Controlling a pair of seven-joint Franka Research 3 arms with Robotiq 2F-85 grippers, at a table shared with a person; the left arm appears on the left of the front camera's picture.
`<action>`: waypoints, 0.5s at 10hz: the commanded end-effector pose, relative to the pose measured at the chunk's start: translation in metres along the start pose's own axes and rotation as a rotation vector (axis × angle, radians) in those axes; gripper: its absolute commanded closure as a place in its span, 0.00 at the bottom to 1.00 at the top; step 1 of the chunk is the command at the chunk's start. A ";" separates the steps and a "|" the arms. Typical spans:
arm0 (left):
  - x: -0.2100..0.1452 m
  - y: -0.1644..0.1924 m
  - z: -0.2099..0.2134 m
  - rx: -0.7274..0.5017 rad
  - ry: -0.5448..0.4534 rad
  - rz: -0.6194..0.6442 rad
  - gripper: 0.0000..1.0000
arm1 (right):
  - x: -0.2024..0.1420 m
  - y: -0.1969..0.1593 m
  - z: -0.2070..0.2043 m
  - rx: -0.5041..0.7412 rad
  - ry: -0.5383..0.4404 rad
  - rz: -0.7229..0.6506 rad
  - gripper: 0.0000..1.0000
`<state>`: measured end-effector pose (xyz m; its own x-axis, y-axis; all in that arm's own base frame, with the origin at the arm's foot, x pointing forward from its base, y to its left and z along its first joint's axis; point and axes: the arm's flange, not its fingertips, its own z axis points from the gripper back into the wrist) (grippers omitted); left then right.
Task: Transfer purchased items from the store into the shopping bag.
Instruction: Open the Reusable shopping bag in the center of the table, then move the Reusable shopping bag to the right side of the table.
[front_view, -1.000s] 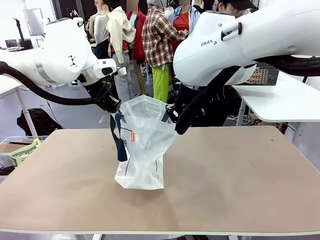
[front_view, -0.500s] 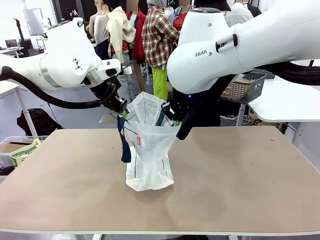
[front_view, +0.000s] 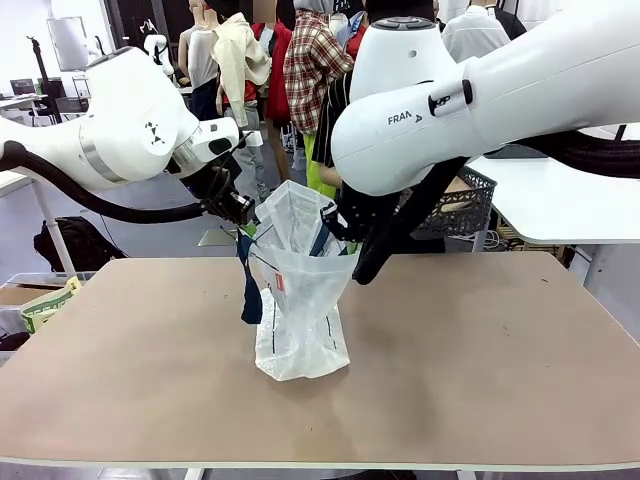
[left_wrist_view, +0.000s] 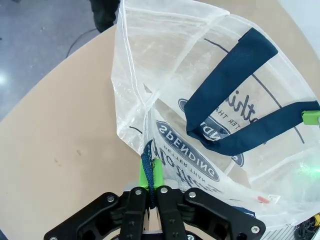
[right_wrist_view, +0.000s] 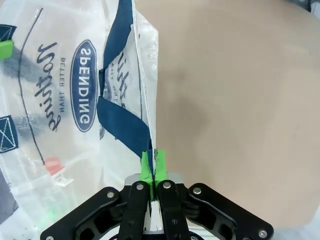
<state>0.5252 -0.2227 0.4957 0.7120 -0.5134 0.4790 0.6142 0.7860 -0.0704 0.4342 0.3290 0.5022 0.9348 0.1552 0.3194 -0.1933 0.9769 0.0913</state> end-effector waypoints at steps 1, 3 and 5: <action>0.001 0.000 0.002 0.003 0.003 -0.002 1.00 | 0.000 -0.001 0.003 0.006 -0.004 -0.003 1.00; 0.001 0.000 0.002 0.003 0.003 -0.002 1.00 | 0.000 -0.001 0.003 0.006 -0.004 -0.003 1.00; 0.001 0.000 0.002 0.003 0.003 -0.002 1.00 | 0.000 -0.001 0.003 0.006 -0.004 -0.003 1.00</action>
<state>0.5253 -0.2229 0.4963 0.7114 -0.5134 0.4799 0.6144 0.7859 -0.0701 0.4344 0.3292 0.5039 0.9339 0.1547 0.3223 -0.1937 0.9767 0.0925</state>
